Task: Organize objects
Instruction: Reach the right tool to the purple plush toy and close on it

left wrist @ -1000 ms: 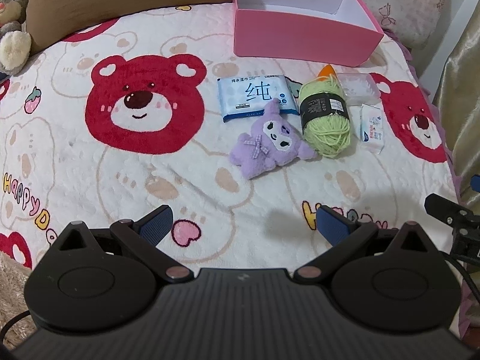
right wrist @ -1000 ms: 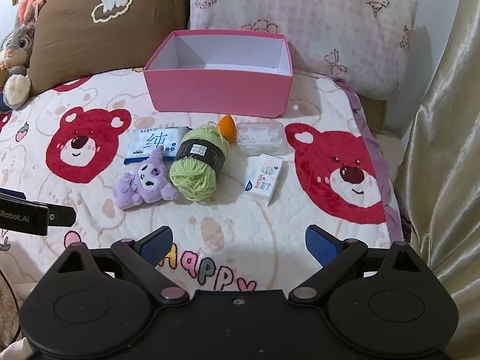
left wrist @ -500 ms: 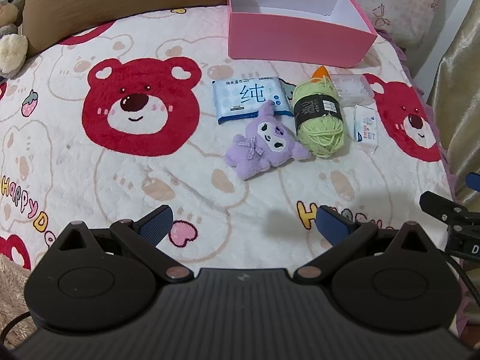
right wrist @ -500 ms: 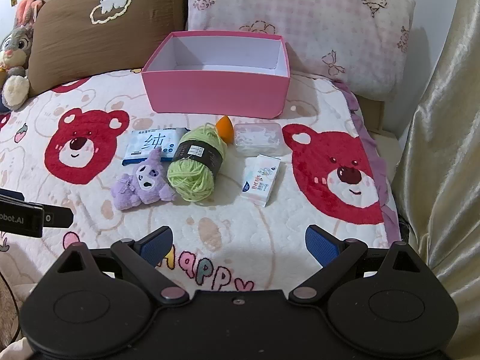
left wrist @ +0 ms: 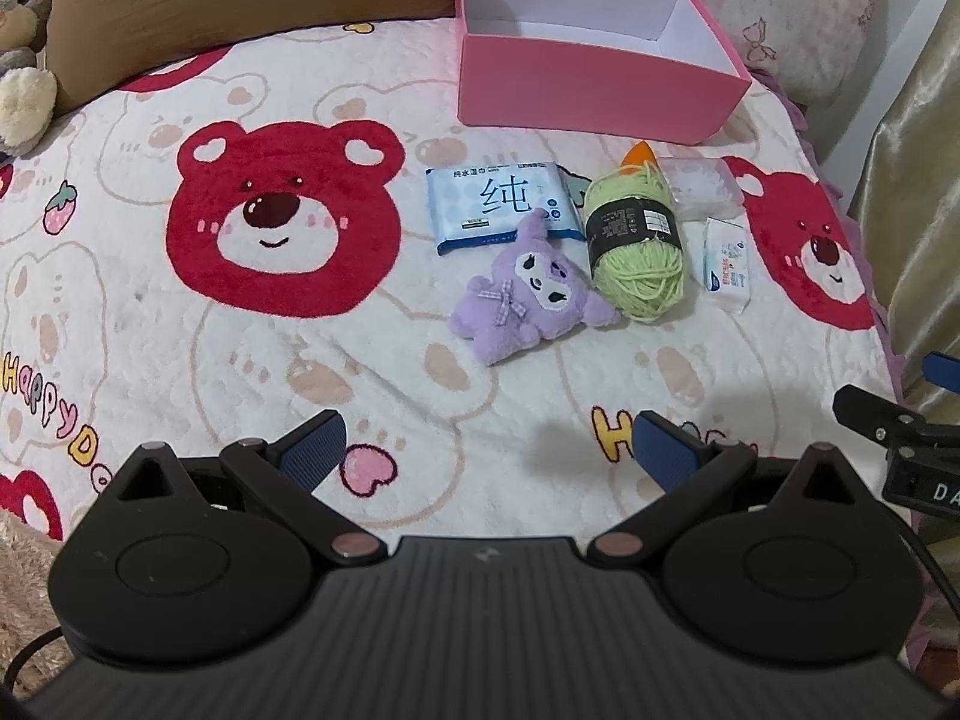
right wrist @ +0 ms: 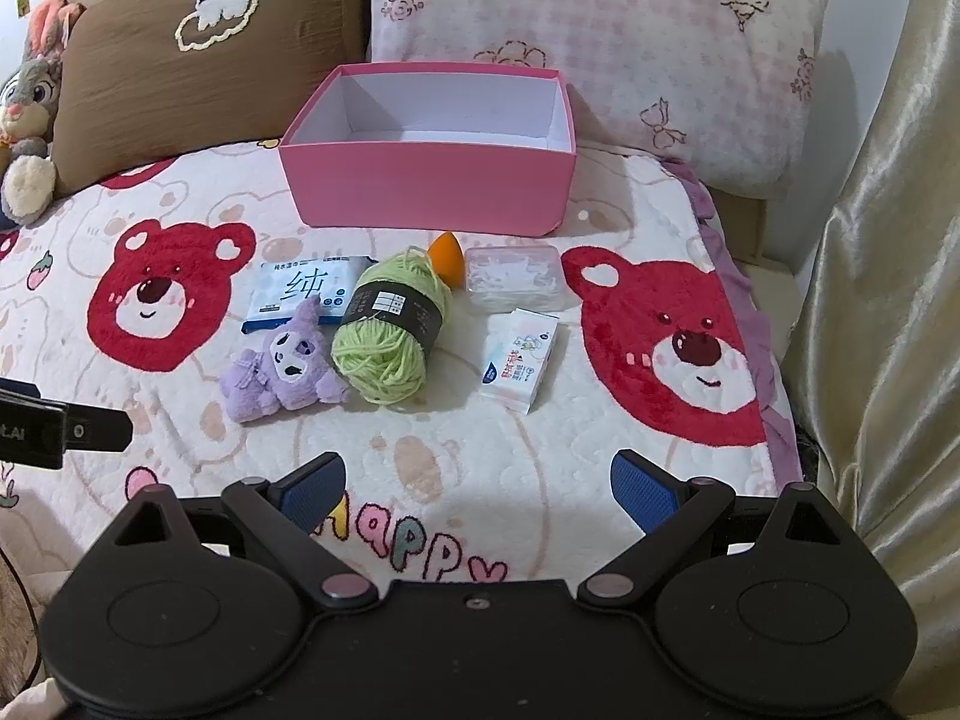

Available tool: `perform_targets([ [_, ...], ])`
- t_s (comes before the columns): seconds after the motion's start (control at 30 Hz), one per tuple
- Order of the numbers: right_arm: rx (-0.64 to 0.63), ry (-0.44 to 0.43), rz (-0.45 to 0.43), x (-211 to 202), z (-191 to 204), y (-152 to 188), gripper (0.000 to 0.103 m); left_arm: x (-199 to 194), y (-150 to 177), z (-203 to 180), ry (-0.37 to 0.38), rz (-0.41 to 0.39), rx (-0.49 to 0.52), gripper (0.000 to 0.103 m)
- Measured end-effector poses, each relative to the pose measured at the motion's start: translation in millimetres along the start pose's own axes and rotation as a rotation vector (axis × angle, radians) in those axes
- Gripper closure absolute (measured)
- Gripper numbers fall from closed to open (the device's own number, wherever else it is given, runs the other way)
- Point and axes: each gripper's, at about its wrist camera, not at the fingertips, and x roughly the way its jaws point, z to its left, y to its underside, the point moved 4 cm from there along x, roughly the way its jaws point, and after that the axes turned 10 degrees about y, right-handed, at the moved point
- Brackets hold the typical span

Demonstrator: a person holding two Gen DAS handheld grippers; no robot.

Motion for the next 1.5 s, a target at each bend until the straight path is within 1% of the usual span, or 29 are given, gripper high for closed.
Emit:
perform_targets([
  [0.07,0.014,-0.011,-0.023,-4.8,-2.6,-2.2,0.006,-3.1,-1.1,1.2,0.014,-0.002,-0.001,0.0],
  [0.17,0.028,-0.054,-0.063,-15.3,-6.4,-9.0,0.006,-11.6,-7.0,3.4,0.024,-0.018,0.01,0.0],
  [0.27,0.057,-0.127,-0.092,-24.9,-10.2,-17.4,0.006,-24.0,-17.0,6.3,-0.014,-0.072,0.037,0.001],
  [0.33,0.056,-0.169,-0.111,-30.3,-9.3,-22.6,0.006,-29.4,-25.0,6.8,-0.031,-0.086,0.066,0.002],
  [0.4,0.017,-0.183,-0.147,-36.4,-2.9,-27.5,0.006,-34.2,-32.9,6.5,-0.03,-0.099,0.084,0.002],
  [0.47,-0.049,-0.16,-0.199,-42.6,6.3,-31.9,0.006,-38.3,-40.1,3.9,-0.033,-0.113,0.112,0.002],
  [0.5,-0.085,-0.144,-0.224,-45.2,11.1,-34.1,0.006,-39.3,-43.1,4.2,-0.048,-0.119,0.099,0.002],
  [0.67,-0.231,-0.115,-0.396,-55.6,37.3,-42.7,0.006,-35.3,-58.0,10.6,-0.053,-0.118,0.085,0.001],
  [0.73,-0.264,-0.131,-0.439,-52.3,49.3,-43.8,0.006,-29.2,-62.9,16.6,-0.068,-0.116,0.066,0.001],
  [0.8,-0.237,-0.171,-0.412,-44.9,57.9,-45.0,0.006,-23.0,-66.7,24.9,-0.091,-0.123,0.034,0.001],
  [0.83,-0.224,-0.215,-0.399,-40.4,63.3,-44.0,0.006,-19.2,-68.1,29.0,-0.091,-0.123,0.023,0.001],
  [0.9,-0.206,-0.29,-0.38,-32.4,70.1,-40.9,0.006,-10.5,-69.2,34.7,-0.071,-0.111,0.004,0.001],
  [0.93,-0.189,-0.326,-0.357,-25.9,73.5,-40.2,0.006,-5.8,-68.6,37.9,-0.056,-0.11,-0.01,0.001],
  [1.0,-0.14,-0.391,-0.27,-7.0,78.6,-39.8,0.006,2.1,-65.7,42.2,-0.021,-0.117,-0.034,0.001],
  [1.07,-0.098,-0.425,-0.2,13.8,81.0,-39.1,0.006,11.2,-62.7,45.4,0.007,-0.129,-0.047,0.001],
  [1.17,-0.075,-0.45,-0.139,43.6,83.6,-37.4,0.006,27.7,-58.3,49.8,0.049,-0.138,-0.058,0.001],
  [1.23,-0.073,-0.463,-0.13,56.3,86.6,-33.7,0.006,39.6,-55.5,51.4,0.087,-0.152,-0.059,0.001],
  [1.3,-0.099,-0.471,-0.145,64.8,93.9,-27.1,0.006,51.4,-53.2,52.9,0.093,-0.17,-0.059,0.001],
  [1.37,-0.146,-0.455,-0.181,71.8,102.9,-24.3,0.006,62.4,-51.5,52.4,0.088,-0.166,-0.04,0.001],
  [1.43,-0.194,-0.46,-0.204,76.1,111.7,-20.9,0.006,72.1,-49.3,52.1,0.085,-0.152,-0.04,0.001],
  [1.5,-0.233,-0.469,-0.209,82.6,118.4,-19.2,0.006,80.6,-46.5,52.7,0.117,-0.136,-0.057,0.001],
])
